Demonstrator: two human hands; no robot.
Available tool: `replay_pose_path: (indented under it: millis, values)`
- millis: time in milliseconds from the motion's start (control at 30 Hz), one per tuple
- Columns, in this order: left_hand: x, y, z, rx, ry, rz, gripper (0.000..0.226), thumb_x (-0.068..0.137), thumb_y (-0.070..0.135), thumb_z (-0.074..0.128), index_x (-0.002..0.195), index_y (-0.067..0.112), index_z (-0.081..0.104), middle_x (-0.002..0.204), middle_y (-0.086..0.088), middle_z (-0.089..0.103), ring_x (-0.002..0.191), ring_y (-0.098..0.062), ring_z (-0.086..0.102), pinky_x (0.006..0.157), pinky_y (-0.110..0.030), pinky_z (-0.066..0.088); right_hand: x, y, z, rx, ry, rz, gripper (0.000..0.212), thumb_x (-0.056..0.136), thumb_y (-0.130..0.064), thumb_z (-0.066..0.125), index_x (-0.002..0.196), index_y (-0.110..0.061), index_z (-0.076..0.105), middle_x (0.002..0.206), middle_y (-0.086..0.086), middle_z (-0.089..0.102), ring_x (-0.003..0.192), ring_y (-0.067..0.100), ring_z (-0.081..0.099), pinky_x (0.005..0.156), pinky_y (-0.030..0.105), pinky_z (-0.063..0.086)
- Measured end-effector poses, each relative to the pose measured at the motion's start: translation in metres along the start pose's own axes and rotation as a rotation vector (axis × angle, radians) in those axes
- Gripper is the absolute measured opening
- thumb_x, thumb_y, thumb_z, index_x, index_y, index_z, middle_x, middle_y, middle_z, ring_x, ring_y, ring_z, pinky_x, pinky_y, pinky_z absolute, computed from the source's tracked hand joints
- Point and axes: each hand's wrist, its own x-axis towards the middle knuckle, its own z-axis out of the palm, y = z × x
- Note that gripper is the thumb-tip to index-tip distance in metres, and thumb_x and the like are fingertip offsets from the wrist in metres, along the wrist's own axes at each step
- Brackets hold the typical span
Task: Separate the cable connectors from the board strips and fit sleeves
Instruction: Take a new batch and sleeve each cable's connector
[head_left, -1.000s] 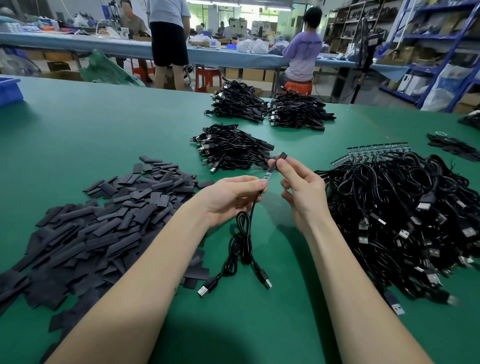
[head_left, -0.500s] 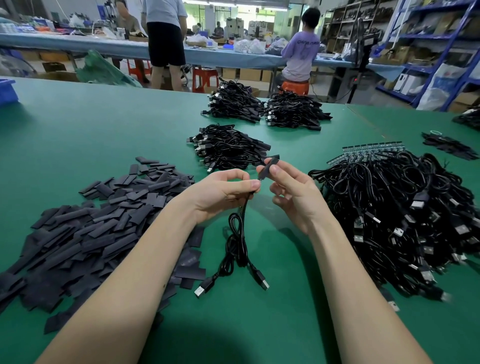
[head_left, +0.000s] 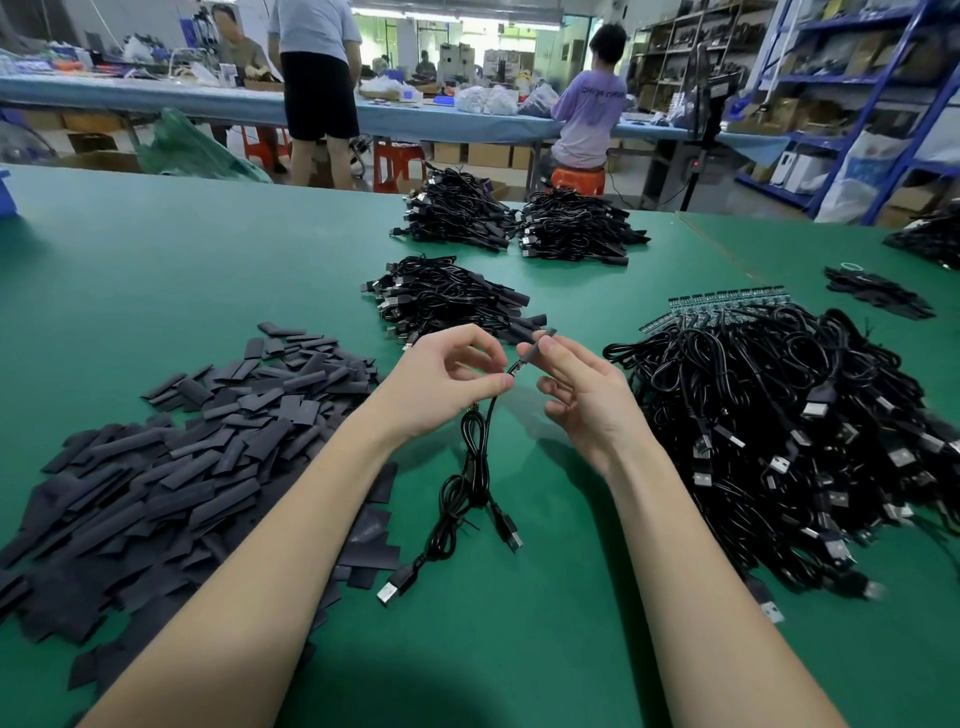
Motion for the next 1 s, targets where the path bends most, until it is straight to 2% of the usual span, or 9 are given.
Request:
replay_pose_path:
  millis: [100,200,267,367,567,667,767,867,1000]
  values:
    - [-0.002,0.001,0.003,0.054,0.012,0.015,0.014,0.084,0.021,0.082,0.09,0.023,0.069,0.084,0.004,0.077,0.082,-0.006,0.072,0.082,-0.021,0.056,-0.001,-0.002,-0.001,-0.019,-0.023,0.019,0.022,0.092,-0.027,0.074,0.112,-0.019,0.072,0.105,0.001,0.078,0.073,0.009,0.063,0.057,0.016,0.048]
    - [-0.004,0.002,0.004,0.11,0.065,0.047,0.012,0.085,0.02,0.08,0.088,0.026,0.071,0.082,0.007,0.077,0.085,-0.007,0.074,0.084,-0.026,0.057,-0.001,-0.004,-0.002,-0.063,-0.031,0.009,0.027,0.082,-0.028,0.082,0.106,-0.019,0.075,0.104,0.002,0.078,0.079,0.009,0.067,0.062,0.018,0.052]
    - [-0.005,0.003,0.006,0.112,0.087,0.064,0.012,0.084,0.019,0.08,0.088,0.026,0.072,0.083,0.007,0.077,0.086,-0.008,0.074,0.083,-0.027,0.058,-0.001,-0.005,-0.003,-0.124,0.003,0.001,0.02,0.082,-0.026,0.083,0.1,-0.019,0.078,0.102,0.001,0.077,0.075,0.005,0.065,0.06,0.017,0.05]
    - [-0.006,0.004,0.011,0.076,0.106,0.085,0.01,0.083,0.014,0.082,0.088,0.02,0.077,0.082,0.005,0.078,0.084,-0.007,0.074,0.081,-0.025,0.059,-0.001,-0.002,-0.002,-0.117,0.052,0.004,0.022,0.084,-0.026,0.082,0.103,-0.016,0.078,0.101,-0.001,0.077,0.07,0.002,0.062,0.058,0.015,0.047]
    - [-0.005,0.004,0.012,0.045,0.126,0.121,0.008,0.082,0.011,0.083,0.087,0.016,0.081,0.08,0.006,0.078,0.078,-0.008,0.074,0.074,-0.017,0.055,-0.002,0.0,0.0,-0.06,0.034,0.016,0.015,0.085,-0.026,0.081,0.097,-0.016,0.079,0.1,-0.003,0.078,0.063,0.002,0.054,0.053,0.014,0.044]
    - [-0.005,0.003,0.011,-0.009,0.126,0.118,0.008,0.082,0.011,0.083,0.089,0.015,0.081,0.083,0.005,0.078,0.081,-0.01,0.075,0.075,-0.017,0.054,-0.003,0.002,0.001,-0.065,-0.003,0.026,0.012,0.085,-0.026,0.081,0.092,-0.018,0.08,0.1,-0.001,0.076,0.064,0.004,0.051,0.054,0.015,0.044]
    - [-0.003,0.002,0.013,-0.067,0.14,0.089,0.01,0.081,0.011,0.084,0.086,0.018,0.079,0.084,0.002,0.079,0.083,-0.012,0.076,0.078,-0.019,0.056,-0.004,0.002,0.004,-0.089,0.018,-0.006,0.016,0.086,-0.028,0.081,0.099,-0.02,0.079,0.097,-0.002,0.076,0.066,0.007,0.051,0.056,0.017,0.045]
    - [-0.003,0.001,0.018,-0.165,0.17,0.023,0.011,0.081,0.011,0.084,0.083,0.018,0.075,0.075,-0.005,0.077,0.075,-0.01,0.074,0.075,-0.016,0.053,-0.003,0.004,0.009,-0.144,0.073,-0.124,0.027,0.09,-0.028,0.078,0.115,-0.03,0.071,0.097,-0.002,0.079,0.068,0.006,0.052,0.058,0.019,0.045]
    - [-0.002,0.0,0.021,-0.189,0.186,-0.022,0.009,0.081,0.017,0.084,0.083,0.017,0.075,0.072,-0.005,0.076,0.066,-0.006,0.067,0.071,-0.013,0.05,-0.004,0.007,0.013,-0.155,0.089,-0.212,0.026,0.092,-0.028,0.076,0.117,-0.033,0.071,0.094,-0.002,0.08,0.066,0.0,0.054,0.056,0.017,0.043]
